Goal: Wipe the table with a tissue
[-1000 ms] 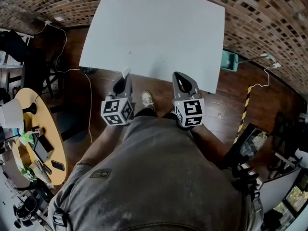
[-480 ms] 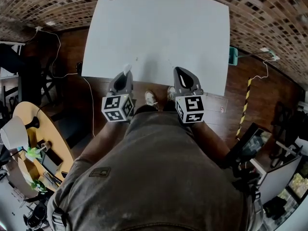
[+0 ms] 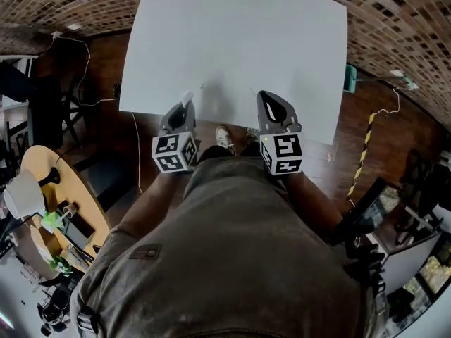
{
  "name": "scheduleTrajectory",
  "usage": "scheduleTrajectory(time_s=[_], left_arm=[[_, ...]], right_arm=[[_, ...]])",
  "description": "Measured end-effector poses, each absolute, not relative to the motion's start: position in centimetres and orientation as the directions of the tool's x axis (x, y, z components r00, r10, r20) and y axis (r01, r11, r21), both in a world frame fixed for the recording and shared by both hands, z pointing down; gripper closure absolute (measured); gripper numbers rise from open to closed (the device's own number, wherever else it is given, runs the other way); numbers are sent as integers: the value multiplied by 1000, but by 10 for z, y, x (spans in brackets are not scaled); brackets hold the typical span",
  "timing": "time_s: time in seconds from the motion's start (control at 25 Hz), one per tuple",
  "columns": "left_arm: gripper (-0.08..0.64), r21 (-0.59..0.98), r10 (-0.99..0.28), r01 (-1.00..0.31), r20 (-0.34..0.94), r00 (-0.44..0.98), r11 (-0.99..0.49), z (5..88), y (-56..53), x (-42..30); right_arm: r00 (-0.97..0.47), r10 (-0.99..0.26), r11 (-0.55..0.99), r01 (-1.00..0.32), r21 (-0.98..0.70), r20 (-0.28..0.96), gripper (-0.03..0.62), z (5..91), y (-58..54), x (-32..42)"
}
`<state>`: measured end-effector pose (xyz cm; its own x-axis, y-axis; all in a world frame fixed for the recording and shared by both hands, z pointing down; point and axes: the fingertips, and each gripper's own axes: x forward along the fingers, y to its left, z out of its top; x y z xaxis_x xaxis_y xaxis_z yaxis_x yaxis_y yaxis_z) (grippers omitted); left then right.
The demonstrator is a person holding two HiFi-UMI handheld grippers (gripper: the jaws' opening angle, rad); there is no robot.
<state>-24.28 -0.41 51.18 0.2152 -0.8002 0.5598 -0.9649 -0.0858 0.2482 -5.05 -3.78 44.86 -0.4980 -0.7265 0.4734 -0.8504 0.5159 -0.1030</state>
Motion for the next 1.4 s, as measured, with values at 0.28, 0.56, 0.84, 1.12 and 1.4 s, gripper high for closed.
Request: scheduleTrajectory(time_s=[0.28, 0.56, 0.84, 1.12, 1.4], left_arm=[[537, 231, -755, -970, 622, 206, -74, 541, -12, -240], [537, 211, -709, -976, 679, 190, -59, 570, -19, -237], [537, 179, -666, -983, 729, 157, -35, 591, -19, -244], [537, 155, -628, -987, 764, 150, -46, 601, -20, -243], [537, 144, -617, -988, 773, 149, -57, 602, -25, -241]], right_arm=[[-488, -710, 503, -856, -119, 507, 578, 465, -48, -40], [-476, -690, 484, -863, -141, 545, 578, 484, -56, -28], [-466, -680, 470, -870, -153, 565, 578, 494, -61, -23], [-460, -683, 459, -874, -156, 567, 578, 496, -66, -20], [-453, -688, 447, -880, -160, 567, 578, 495, -71, -15]])
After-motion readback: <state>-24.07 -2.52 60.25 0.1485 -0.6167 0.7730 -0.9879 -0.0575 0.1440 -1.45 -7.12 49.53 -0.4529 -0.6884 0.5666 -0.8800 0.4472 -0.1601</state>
